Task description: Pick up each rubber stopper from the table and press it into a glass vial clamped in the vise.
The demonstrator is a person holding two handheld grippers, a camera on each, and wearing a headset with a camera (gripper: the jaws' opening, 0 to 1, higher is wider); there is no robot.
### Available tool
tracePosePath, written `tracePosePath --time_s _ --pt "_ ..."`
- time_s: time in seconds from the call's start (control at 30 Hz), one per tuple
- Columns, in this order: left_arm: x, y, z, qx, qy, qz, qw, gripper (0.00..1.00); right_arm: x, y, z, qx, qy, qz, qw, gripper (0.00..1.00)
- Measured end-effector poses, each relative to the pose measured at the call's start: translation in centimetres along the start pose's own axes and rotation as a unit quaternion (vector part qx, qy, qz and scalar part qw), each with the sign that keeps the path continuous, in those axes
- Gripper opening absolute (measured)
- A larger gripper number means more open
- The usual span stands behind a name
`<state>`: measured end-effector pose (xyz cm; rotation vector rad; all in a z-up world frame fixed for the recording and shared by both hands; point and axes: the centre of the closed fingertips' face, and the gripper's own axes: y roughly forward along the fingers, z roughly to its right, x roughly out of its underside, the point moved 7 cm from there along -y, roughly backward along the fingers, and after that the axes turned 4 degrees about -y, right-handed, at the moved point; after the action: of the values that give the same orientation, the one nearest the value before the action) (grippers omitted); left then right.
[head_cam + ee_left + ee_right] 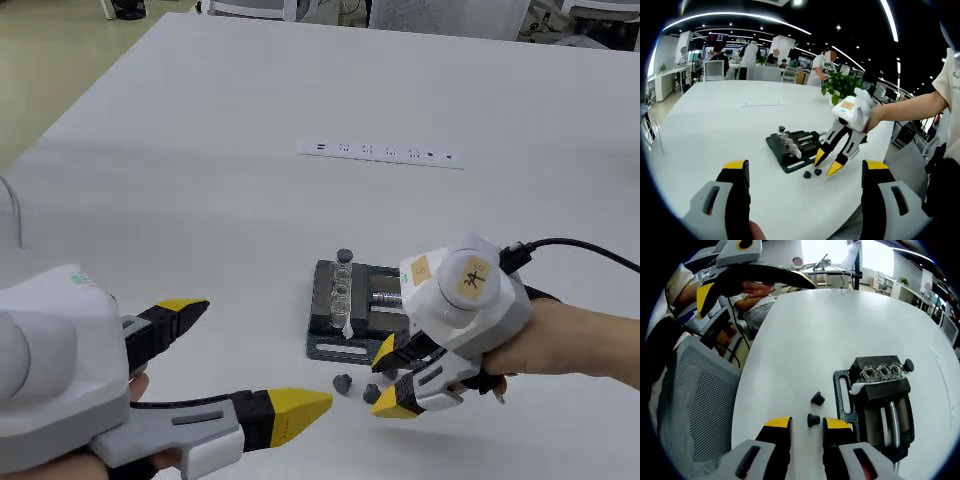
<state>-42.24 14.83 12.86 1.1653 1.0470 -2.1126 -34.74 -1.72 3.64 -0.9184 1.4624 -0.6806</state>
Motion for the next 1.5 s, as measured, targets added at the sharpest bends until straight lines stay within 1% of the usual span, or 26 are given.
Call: tracePosePath --time_s 0.07,0.13,0.23,0.33,0.47,0.5,0.63,0.83,1.1,1.23,1.33,1.43,1.47,1.5 --pt "0.14 0.02 -0.07 0.000 -0.001 -0.001 1.0000 0.92 0.21 0.33 0.20 0.003 0.006 -0.001 1.0000 0.18" --pt "0.30 -0.01 -0.19 0.000 -0.003 -0.002 1.0000 0.92 0.30 0.14 0.37 0.013 0.004 -0.002 0.9999 0.18" --pt "0.49 0.00 -0.30 0.000 -0.005 -0.003 1.0000 0.92 0.35 0.25 0.70 0.007 0.013 -0.002 0.9999 0.17" --pt "0.59 0.06 -0.31 0.000 -0.008 -0.004 1.0000 0.91 0.26 0.19 0.87 0.006 0.013 -0.004 0.9999 0.14" --pt "0.66 0.13 -0.41 0.002 -0.008 -0.005 1.0000 0.91 0.35 0.26 0.69 0.001 0.017 -0.005 0.9998 0.12" --pt "0.64 0.13 -0.41 0.002 -0.008 -0.005 1.0000 0.90 0.32 0.31 0.68 0.000 0.019 -0.004 0.9998 0.10" --pt "0.60 0.13 -0.40 0.002 -0.008 -0.004 1.0000 0.90 0.23 0.47 0.79 0.001 0.027 -0.004 0.9996 0.06" --pt "0.76 0.00 -0.51 0.001 -0.009 -0.004 1.0000 0.90 0.13 0.47 0.72 -0.004 0.029 -0.005 0.9996 0.05" --pt "0.80 0.00 -0.29 0.003 -0.007 -0.004 1.0000 0.90 0.07 0.53 0.92 -0.007 0.028 -0.008 0.9996 0.05" --pt "0.70 0.01 -0.25 0.004 -0.007 -0.004 1.0000 0.90 -0.03 0.57 0.87 -0.006 0.044 -0.008 0.9990 0.04" --pt "0.65 0.05 -0.21 0.005 -0.006 -0.003 1.0000 0.90 -0.04 0.55 0.74 -0.002 0.045 -0.008 0.9990 0.04" --pt "0.63 0.15 -0.11 0.007 -0.006 -0.003 1.0000 0.90 -0.02 0.53 0.68 0.002 0.055 -0.004 0.9985 0.04" --pt "0.60 0.15 -0.07 0.007 -0.005 -0.002 1.0000 0.90 0.00 0.46 0.64 0.003 0.072 0.003 0.9974 0.04" --pt "0.58 0.15 -0.05 0.007 -0.005 -0.002 1.0000 0.89 0.00 0.40 0.55 0.003 0.077 0.007 0.9970 0.04"
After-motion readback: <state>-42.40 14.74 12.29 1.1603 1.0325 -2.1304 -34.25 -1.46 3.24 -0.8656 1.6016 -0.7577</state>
